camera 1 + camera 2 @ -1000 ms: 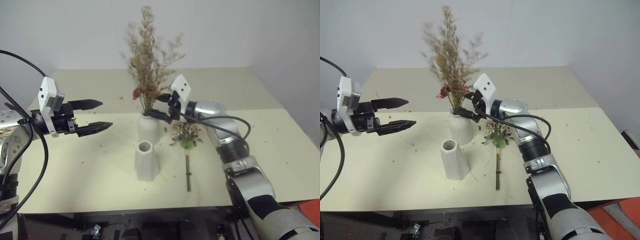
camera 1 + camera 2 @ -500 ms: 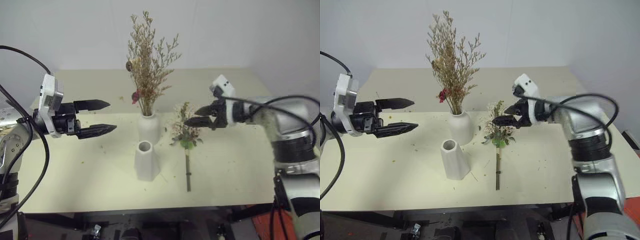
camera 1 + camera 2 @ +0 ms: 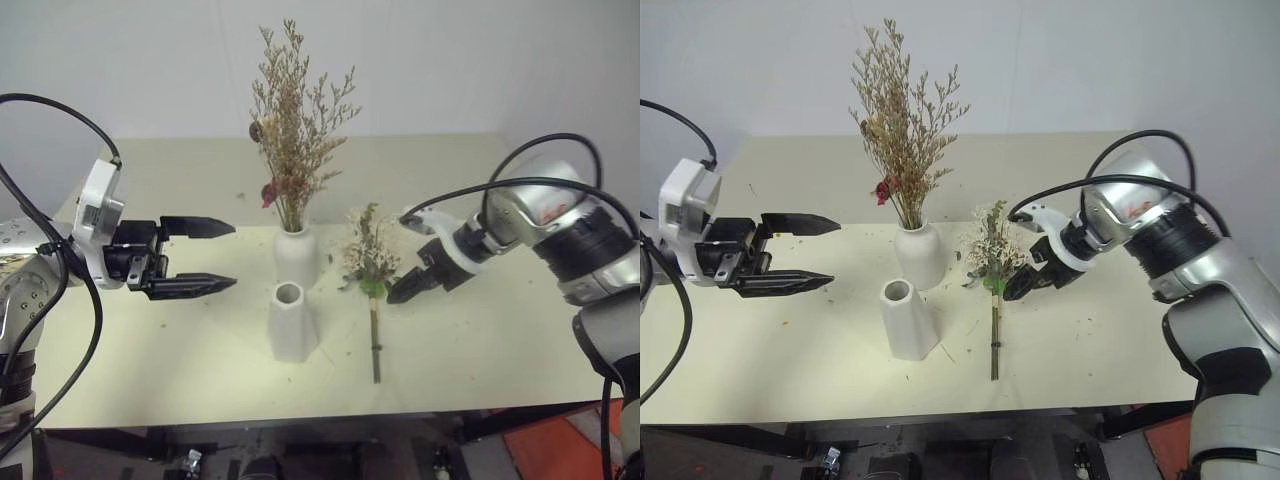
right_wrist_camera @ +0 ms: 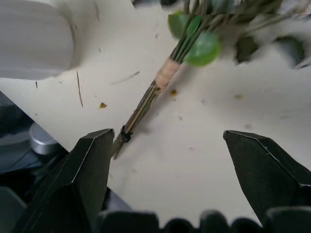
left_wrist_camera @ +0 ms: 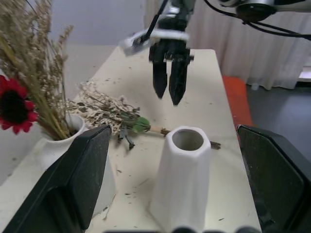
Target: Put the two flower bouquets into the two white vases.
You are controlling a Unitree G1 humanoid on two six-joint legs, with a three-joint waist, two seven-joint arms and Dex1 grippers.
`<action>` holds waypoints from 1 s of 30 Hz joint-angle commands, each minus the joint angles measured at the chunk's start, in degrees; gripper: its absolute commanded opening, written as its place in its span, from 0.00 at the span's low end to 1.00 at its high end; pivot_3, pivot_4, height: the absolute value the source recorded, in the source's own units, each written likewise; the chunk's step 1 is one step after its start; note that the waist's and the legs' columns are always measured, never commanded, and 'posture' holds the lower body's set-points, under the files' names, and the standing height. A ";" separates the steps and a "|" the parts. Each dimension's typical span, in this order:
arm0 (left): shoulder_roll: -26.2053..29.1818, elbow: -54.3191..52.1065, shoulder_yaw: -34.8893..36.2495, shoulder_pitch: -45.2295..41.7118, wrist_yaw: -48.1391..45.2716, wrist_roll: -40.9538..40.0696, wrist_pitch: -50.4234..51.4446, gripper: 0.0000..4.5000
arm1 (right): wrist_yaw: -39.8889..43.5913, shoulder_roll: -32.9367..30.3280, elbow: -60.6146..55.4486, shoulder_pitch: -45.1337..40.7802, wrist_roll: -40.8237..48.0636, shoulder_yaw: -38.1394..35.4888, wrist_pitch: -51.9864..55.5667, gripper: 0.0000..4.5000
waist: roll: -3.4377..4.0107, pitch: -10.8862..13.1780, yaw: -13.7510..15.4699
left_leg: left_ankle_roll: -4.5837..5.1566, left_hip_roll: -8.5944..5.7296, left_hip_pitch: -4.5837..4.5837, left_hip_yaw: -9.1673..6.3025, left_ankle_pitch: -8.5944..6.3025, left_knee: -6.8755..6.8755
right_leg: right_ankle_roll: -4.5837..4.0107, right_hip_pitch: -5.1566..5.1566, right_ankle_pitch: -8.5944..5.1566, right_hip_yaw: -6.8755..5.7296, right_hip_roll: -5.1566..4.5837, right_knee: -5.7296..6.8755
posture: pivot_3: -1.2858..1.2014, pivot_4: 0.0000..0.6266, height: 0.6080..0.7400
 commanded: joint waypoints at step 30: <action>0.18 -4.97 3.78 3.61 4.02 -2.12 -1.06 1.00 | -30.80 15.87 28.73 -2.18 -4.47 -24.66 0.49 0.04 | 0.00 0.00 -0.01 | 0.01 0.00 -0.05 -0.04 0.00 0.00 | -0.22 -0.08 0.13 -0.02 0.05 0.12 | 0.52 0.24 1.00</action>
